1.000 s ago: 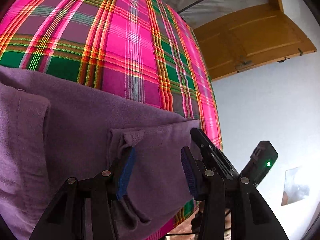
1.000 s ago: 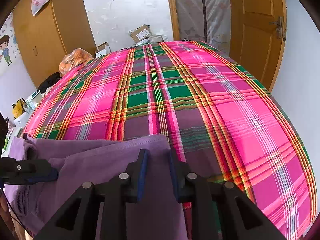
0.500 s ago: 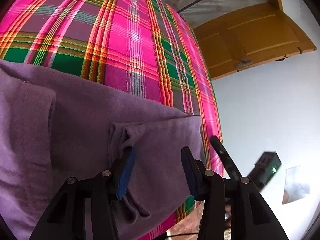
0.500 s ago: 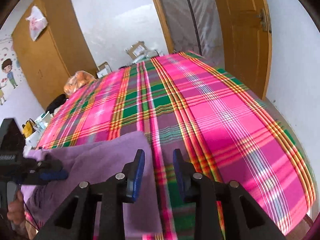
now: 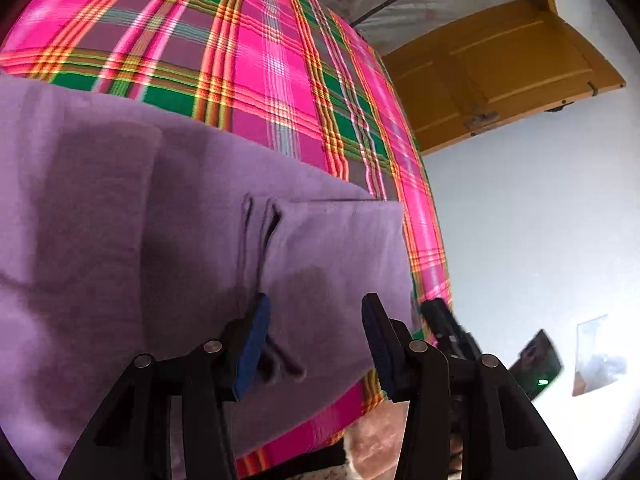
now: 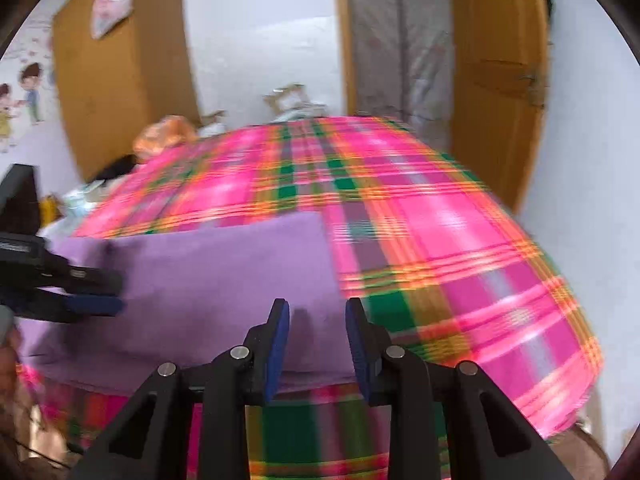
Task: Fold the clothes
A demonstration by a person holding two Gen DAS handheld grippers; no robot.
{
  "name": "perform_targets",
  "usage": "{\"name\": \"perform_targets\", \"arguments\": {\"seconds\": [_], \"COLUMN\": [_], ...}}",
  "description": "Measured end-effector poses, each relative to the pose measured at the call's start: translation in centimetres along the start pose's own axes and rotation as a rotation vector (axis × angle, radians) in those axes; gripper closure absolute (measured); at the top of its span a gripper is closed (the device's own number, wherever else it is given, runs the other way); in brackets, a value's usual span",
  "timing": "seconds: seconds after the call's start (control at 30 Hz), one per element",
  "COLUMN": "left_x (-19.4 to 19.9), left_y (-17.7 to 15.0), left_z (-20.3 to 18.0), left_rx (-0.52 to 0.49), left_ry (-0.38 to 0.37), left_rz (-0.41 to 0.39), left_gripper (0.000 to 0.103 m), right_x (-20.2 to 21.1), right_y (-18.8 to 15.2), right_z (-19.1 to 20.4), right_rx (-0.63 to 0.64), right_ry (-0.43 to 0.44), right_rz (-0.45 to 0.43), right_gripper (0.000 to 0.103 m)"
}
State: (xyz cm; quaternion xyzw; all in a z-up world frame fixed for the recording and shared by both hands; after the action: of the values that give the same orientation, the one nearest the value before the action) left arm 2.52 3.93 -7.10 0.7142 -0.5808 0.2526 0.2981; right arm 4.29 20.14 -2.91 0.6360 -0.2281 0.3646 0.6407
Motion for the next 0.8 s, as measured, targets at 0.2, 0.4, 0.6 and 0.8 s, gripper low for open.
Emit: {"name": "perform_targets", "arguments": {"seconds": [0.2,0.4,0.6,0.8], "left_x": [2.8,6.5,9.7,11.7], "left_y": [-0.8,-0.8,-0.5,-0.7], "left_z": [0.2,1.9,4.6,7.1], "left_rx": [-0.017,0.024,0.080,0.129], "left_ry": [0.019,0.011,0.014,0.008], "left_rz": [-0.053,-0.129,-0.196,-0.233], "left_gripper": [0.054,0.054,0.054,0.053], "right_x": [-1.7,-3.4,-3.5,-3.7], "right_y": [0.4,-0.9,0.4,-1.0], "right_z": [7.3,11.7,12.2,13.4], "right_rx": [0.164,0.244,0.204,0.236], "right_ry": [0.084,0.164,0.210,0.186], "right_rz": [0.014,0.074,0.057,0.095], "right_gripper": [0.073,0.073,0.073,0.072]}}
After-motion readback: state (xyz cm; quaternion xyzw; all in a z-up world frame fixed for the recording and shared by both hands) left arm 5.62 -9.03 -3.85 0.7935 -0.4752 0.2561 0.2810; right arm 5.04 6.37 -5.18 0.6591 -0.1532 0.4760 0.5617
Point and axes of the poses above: each gripper's, at about its wrist camera, not at the fingertips, and x roughly against the way its jaws point, z to its left, y to its top, the point moved 10 cm from there along -x, roughly the way its jaws point, and after that the axes turned 9 degrees about z, right-handed, at the moved point
